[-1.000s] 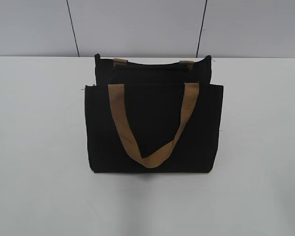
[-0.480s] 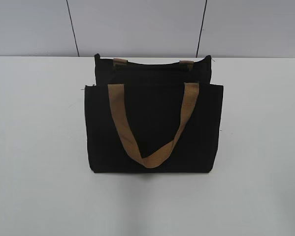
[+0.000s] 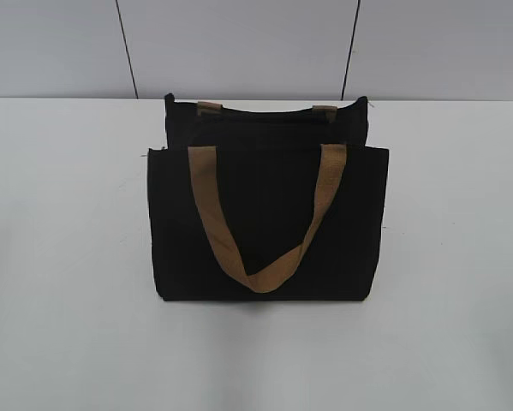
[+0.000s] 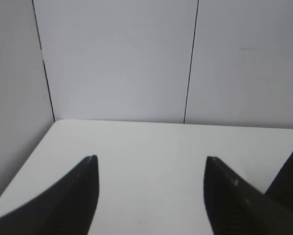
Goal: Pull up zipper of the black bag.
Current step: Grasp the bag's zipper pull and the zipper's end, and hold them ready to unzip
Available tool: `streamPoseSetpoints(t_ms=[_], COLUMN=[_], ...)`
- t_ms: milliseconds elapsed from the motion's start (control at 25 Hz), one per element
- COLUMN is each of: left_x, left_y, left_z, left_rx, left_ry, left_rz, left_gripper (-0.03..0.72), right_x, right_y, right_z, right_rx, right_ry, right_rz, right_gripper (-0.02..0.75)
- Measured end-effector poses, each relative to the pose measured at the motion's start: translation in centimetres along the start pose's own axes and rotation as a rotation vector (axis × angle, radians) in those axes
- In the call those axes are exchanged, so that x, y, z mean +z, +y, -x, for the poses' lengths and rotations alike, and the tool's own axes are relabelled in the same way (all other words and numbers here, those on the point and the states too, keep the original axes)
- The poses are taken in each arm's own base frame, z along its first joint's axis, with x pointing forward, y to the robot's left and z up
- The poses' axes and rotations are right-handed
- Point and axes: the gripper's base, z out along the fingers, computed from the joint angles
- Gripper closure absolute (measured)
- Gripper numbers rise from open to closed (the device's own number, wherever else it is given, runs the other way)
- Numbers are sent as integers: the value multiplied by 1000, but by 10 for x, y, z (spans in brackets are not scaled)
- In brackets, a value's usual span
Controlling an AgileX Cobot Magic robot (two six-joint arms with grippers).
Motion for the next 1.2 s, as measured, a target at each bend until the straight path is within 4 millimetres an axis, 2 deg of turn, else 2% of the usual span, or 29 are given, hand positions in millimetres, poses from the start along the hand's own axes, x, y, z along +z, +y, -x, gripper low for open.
streamPoseSetpoints(t_ms=[120, 360, 520, 640, 840, 920, 1040, 1200], left_x=[36, 94, 139, 165, 192, 200, 212, 232], left_y=[0, 2, -9, -27, -52, -61, -75, -83], left_z=[-7, -12, -41, -70, -126, -140, -152, -160], left_rx=[-42, -9, 73, 94, 94, 129, 209, 244], left_ry=[17, -123, -11, 59, 216, 258, 263, 244], left_rz=[-1, 15, -73, -223, -505, -622, -832, -957], left_gripper=[181, 221, 263, 278, 283, 286, 301, 308], right_x=[0, 0, 0, 0, 0, 0, 0, 0], right_y=[0, 0, 0, 0, 0, 0, 0, 0], right_z=[0, 0, 0, 0, 0, 0, 0, 0], right_rx=[0, 0, 0, 0, 0, 0, 0, 0], right_ry=[0, 0, 0, 0, 0, 0, 0, 0], right_rz=[0, 0, 0, 0, 0, 0, 0, 0], right_gripper=[162, 162, 162, 162, 162, 162, 162, 162])
